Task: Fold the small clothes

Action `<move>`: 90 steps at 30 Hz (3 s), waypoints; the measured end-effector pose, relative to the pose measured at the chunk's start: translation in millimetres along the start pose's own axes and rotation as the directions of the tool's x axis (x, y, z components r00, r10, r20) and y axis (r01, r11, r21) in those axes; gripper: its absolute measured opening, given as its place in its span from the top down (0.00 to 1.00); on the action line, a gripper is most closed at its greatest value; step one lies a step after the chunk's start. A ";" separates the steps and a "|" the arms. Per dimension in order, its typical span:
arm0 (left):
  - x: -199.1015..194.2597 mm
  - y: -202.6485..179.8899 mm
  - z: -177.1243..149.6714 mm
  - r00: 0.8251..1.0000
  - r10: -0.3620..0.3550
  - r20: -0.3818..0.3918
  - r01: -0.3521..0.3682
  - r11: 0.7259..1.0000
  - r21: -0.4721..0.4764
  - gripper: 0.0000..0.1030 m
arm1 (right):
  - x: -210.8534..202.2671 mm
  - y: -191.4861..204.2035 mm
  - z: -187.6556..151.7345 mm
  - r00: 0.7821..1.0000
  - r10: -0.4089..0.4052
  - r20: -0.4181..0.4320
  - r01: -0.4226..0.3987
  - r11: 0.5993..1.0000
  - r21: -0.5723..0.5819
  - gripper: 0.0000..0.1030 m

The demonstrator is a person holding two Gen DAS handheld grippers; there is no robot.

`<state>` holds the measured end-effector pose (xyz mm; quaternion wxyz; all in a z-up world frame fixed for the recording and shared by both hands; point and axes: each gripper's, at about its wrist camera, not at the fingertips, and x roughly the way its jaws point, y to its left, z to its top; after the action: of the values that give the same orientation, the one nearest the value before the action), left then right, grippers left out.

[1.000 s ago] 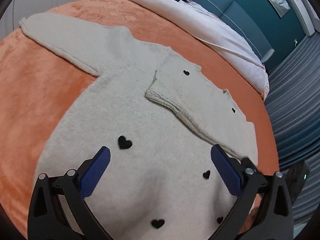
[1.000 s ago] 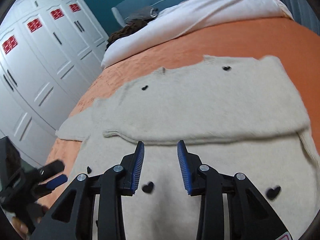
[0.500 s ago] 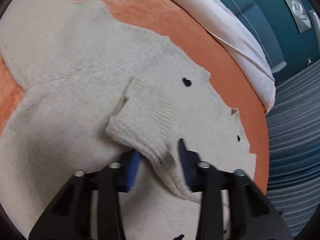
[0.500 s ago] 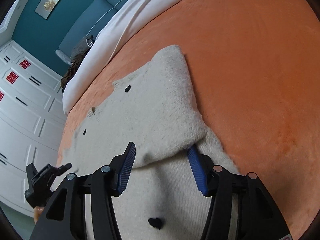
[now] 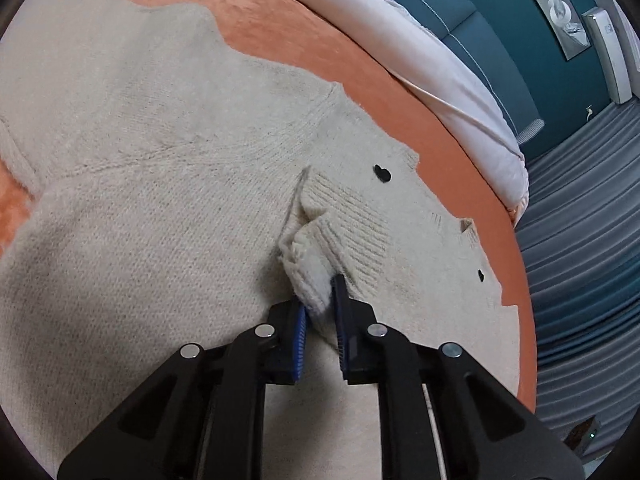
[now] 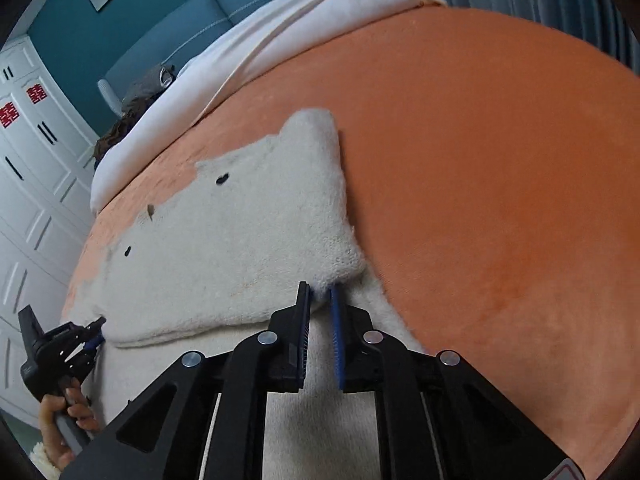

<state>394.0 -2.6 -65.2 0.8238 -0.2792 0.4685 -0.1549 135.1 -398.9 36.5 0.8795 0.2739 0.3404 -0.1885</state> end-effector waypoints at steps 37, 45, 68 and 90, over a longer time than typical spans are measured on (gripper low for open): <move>-184.7 277.4 207.1 0.902 0.384 0.196 -0.298 0.884 -0.359 0.87 | 9.3 99.0 -123.3 0.988 0.034 -0.148 -0.087 0.925 -0.370 0.30; -224.5 120.9 197.9 0.931 0.037 0.364 -0.013 0.998 -0.067 0.92 | 9.0 93.7 -121.8 0.984 0.080 -0.159 -0.132 0.928 -0.348 0.24; -127.4 24.4 -49.6 0.996 -0.049 0.077 0.051 0.999 -0.015 0.20 | 16.6 131.9 -39.8 0.978 0.144 -0.152 -0.182 0.944 -0.275 0.22; -96.8 67.0 29.5 0.990 -0.075 0.117 0.107 0.947 -0.304 0.46 | 36.1 150.3 62.1 0.987 0.139 -0.080 -0.151 0.974 -0.168 0.93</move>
<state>369.3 110.1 -27.5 0.7850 -0.4338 0.4301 -0.1029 269.0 -324.9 102.7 0.8993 0.2264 0.3645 -0.0841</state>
